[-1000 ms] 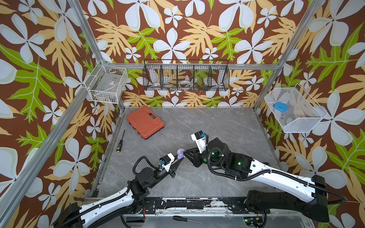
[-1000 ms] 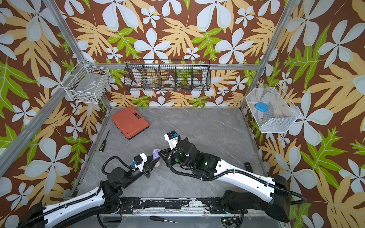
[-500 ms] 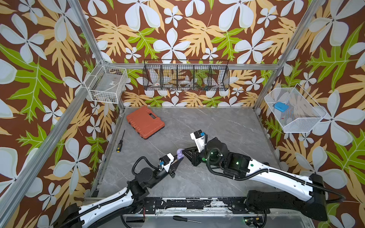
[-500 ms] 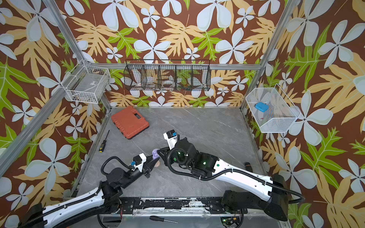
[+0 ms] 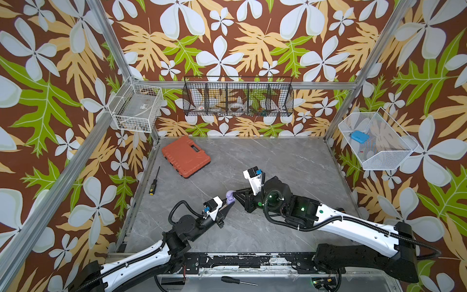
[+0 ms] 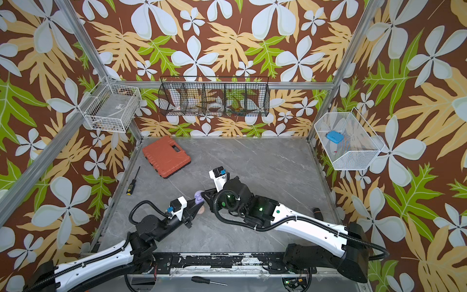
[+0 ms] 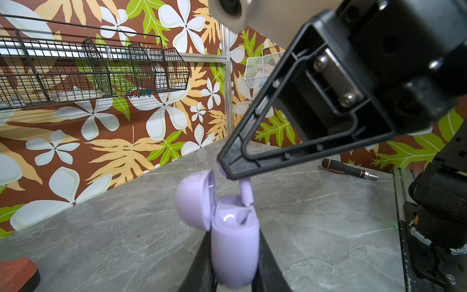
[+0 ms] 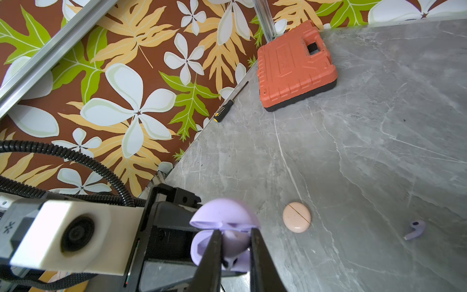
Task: Insert wireless bluetooth earbuds into charging case
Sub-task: Insert the wireless bluetooth earbud into the charging case.
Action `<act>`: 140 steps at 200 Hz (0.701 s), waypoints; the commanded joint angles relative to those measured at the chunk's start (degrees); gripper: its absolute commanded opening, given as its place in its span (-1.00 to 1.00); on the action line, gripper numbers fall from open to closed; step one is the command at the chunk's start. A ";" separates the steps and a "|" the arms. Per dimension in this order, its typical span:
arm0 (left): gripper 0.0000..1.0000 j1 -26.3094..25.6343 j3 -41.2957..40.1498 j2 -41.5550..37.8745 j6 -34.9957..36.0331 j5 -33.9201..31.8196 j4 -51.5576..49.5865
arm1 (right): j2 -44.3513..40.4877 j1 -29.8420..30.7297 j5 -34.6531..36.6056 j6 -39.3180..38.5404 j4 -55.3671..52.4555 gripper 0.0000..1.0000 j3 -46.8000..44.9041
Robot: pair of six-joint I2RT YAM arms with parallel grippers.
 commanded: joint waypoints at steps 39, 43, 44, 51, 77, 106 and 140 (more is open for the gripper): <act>-1.00 0.04 0.01 -0.33 0.16 0.06 2.56 | 0.26 0.16 -0.16 0.10 2.09 -0.64 -0.62; -1.00 0.04 0.01 -0.41 0.17 0.02 2.55 | 0.27 0.16 -0.13 0.19 2.18 -0.64 -0.67; -1.00 0.04 0.01 -0.41 0.17 0.00 2.54 | 0.18 0.17 -0.13 0.23 2.21 -0.64 -0.67; -1.00 0.06 0.00 -0.50 0.17 0.11 2.55 | 0.17 0.17 0.07 0.28 2.39 -0.64 -0.91; -1.00 0.06 -0.04 -0.50 0.08 0.43 2.53 | 0.12 0.18 0.54 0.47 3.01 -0.65 -1.25; -1.00 0.04 -0.08 -0.65 -0.01 0.67 2.53 | 0.53 0.11 0.16 0.66 3.80 -0.66 -1.55; -1.00 0.04 -0.15 -0.86 0.09 0.58 2.54 | 0.54 0.35 -0.29 0.72 4.14 -0.62 -1.81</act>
